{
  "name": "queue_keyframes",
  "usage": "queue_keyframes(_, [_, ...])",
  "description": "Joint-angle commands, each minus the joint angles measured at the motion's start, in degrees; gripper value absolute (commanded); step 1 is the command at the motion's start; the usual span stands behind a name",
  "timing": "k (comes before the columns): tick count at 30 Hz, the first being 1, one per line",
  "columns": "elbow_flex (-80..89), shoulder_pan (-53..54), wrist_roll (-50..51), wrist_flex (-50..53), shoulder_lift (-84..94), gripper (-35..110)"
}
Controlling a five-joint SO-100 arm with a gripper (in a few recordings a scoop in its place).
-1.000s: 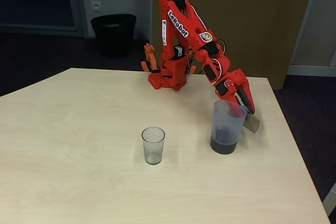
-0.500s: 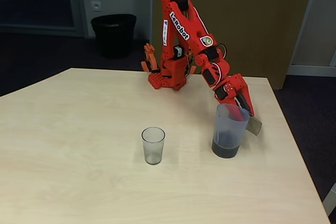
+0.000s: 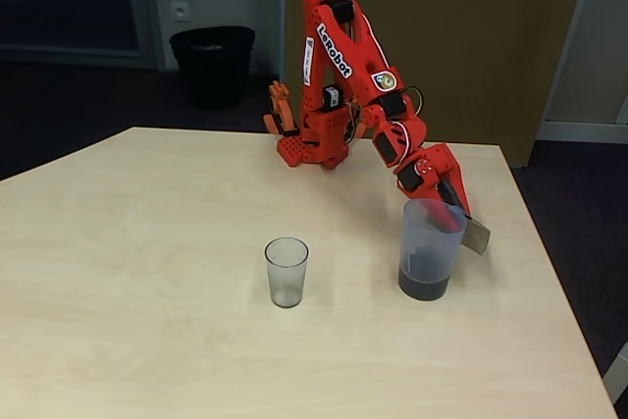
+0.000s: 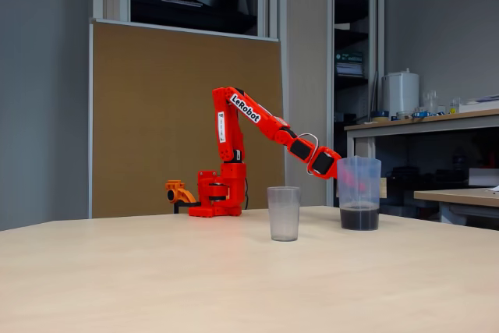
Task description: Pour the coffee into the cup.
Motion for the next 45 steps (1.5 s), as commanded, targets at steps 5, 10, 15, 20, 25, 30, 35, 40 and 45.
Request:
queue_keyframes(5, [0.3, 1.3, -2.1, -5.1, 0.6, 0])
queue_keyframes(10, [1.1, 1.9, -2.2, -5.2, 1.1, 0])
queue_keyframes(15, [1.5, 2.4, -2.5, -3.8, 1.7, 0])
queue_keyframes(20, [1.1, 3.1, -2.1, 1.4, 3.6, 0])
queue_keyframes(25, [0.4, 4.2, -3.3, 6.9, 7.0, 0])
queue_keyframes(30, [-0.4, 4.9, -3.3, 10.8, 9.8, 0])
queue_keyframes(35, [-2.3, 5.4, -3.7, 15.6, 11.6, 0])
queue_keyframes(40, [-4.2, 5.8, -4.1, 19.9, 13.1, 0])
queue_keyframes(45, [-8.3, 6.1, -4.4, 26.2, 14.6, 0])
